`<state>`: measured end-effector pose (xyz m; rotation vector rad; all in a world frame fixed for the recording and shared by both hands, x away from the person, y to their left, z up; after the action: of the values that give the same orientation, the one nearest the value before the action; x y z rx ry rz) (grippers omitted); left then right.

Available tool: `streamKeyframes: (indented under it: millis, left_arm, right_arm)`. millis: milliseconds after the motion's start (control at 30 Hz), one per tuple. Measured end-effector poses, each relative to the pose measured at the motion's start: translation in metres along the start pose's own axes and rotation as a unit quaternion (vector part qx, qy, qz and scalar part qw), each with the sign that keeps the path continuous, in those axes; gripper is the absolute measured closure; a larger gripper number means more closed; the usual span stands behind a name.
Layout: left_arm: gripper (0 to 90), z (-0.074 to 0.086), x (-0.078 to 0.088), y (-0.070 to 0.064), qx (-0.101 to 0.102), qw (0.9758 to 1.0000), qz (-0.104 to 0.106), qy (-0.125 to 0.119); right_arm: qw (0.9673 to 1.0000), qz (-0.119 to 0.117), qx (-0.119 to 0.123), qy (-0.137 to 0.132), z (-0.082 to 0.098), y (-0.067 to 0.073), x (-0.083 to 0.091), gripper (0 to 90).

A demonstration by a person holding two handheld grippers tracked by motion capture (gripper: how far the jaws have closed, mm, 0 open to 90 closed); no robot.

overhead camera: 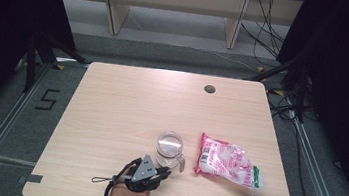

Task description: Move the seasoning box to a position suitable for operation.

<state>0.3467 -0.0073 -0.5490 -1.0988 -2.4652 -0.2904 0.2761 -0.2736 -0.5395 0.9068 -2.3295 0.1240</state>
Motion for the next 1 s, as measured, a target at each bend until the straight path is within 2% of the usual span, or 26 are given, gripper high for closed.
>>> streamKeyframes:
  millis: [33,100,133,200,233,267,367,400,433,500,567,633,667,700,733,767,800,833,933,1000]
  left_arm:
    - [77.5,-0.002,-0.004,-0.002,0.001,1.0,0.001,0.0]
    - [74.1,-0.006,-0.012,-0.002,0.0,1.0,-0.003,0.004]
    - [73.2,-0.008,-0.016,-0.003,0.004,1.0,-0.002,-0.001]
    - [72.1,-0.009,-0.022,-0.003,0.004,1.0,-0.002,0.007]
    - [71.6,-0.009,-0.025,-0.003,0.003,0.9999,-0.002,0.011]
    - [71.4,-0.01,-0.028,-0.006,0.012,0.9999,0.003,0.008]
    - [71.1,-0.013,-0.033,-0.009,0.004,1.0,0.003,0.006]
    - [70.8,-0.014,-0.034,-0.008,0.0,1.0,0.001,0.007]
    - [70.8,-0.017,-0.036,-0.009,0.007,1.0,-0.006,0.001]
    - [71.6,-0.02,-0.04,-0.009,0.006,1.0,-0.007,-0.002]
    - [76.0,-0.023,-0.044,-0.01,-0.003,1.0,-0.008,-0.002]
    - [79.8,-0.024,-0.046,-0.009,-0.02,0.9995,-0.024,0.001]
    - [82.4,-0.025,-0.047,-0.008,-0.017,0.9996,-0.021,0.0]
    - [82.9,-0.024,-0.046,-0.007,-0.014,0.9998,-0.013,0.002]
    - [83.2,-0.024,-0.045,-0.007,-0.003,0.9999,-0.013,0.002]
    - [83.4,-0.023,-0.043,-0.006,-0.013,0.9999,-0.008,0.005]
    - [83.4,-0.023,-0.041,-0.006,-0.013,0.9999,-0.011,-0.001]
    - [83.4,-0.022,-0.039,-0.006,-0.009,0.9999,-0.007,-0.001]
    - [82.9,-0.017,-0.03,-0.003,-0.015,0.9999,0.001,0.001]
    - [82.0,-0.014,-0.022,0.0,-0.013,0.9999,0.006,0.001]
  right_arm:
    - [1.0,-0.006,-0.007,0.0,0.0,0.002,-0.001,25.4]
    - [1.0,-0.006,-0.007,0.001,0.0,0.002,-0.001,25.4]
    - [1.0,0.001,0.0,0.0,0.0,0.0,0.0,25.5]
    - [1.0,0.002,0.002,0.0,0.0,-0.001,0.0,25.4]
    - [1.0,-0.002,-0.007,0.003,0.001,0.001,0.0,25.4]
    - [1.0,-0.001,-0.005,0.003,0.001,0.0,0.0,25.4]
    - [1.0,0.0,0.003,0.002,0.001,-0.001,0.0,25.5]
    - [1.0,-0.006,-0.007,0.004,0.001,0.001,0.0,25.5]
    - [1.0,-0.006,-0.007,0.004,0.001,0.001,-0.001,25.4]
    - [1.0,-0.002,0.003,0.004,0.001,0.0,0.0,25.4]
    - [1.0,-0.001,0.004,0.005,0.001,0.0,0.0,25.6]
    - [1.0,-0.003,0.003,0.005,0.001,0.0,0.0,25.7]
    - [0.9999,-0.008,-0.006,0.006,0.002,0.002,-0.001,25.7]
    - [1.0,-0.006,-0.004,0.005,0.002,0.001,0.0,25.7]
    - [1.0,-0.005,-0.005,0.005,0.002,0.001,0.0,25.7]
    - [1.0,-0.002,0.001,0.007,0.002,-0.001,0.001,25.7]
    - [1.0,-0.001,0.004,0.001,0.001,-0.001,0.001,25.7]
    - [0.9998,-0.007,-0.017,0.01,0.003,0.002,0.001,25.7]
    - [0.9997,-0.006,-0.024,0.01,0.003,0.003,0.002,25.7]
    - [0.9997,-0.008,-0.019,0.01,0.003,0.003,0.002,25.7]
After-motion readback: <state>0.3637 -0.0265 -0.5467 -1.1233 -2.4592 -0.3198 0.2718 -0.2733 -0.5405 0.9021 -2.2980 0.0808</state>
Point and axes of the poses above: each handheld gripper's, and its own axes: x roughly backward along the jaws, z roughly out of its underside, y roughly to its left, the point moved 9 cm from there along -x, roughly forward along the jaws, and after that the axes turned 7 degrees about -z, right-handed, at the moved point
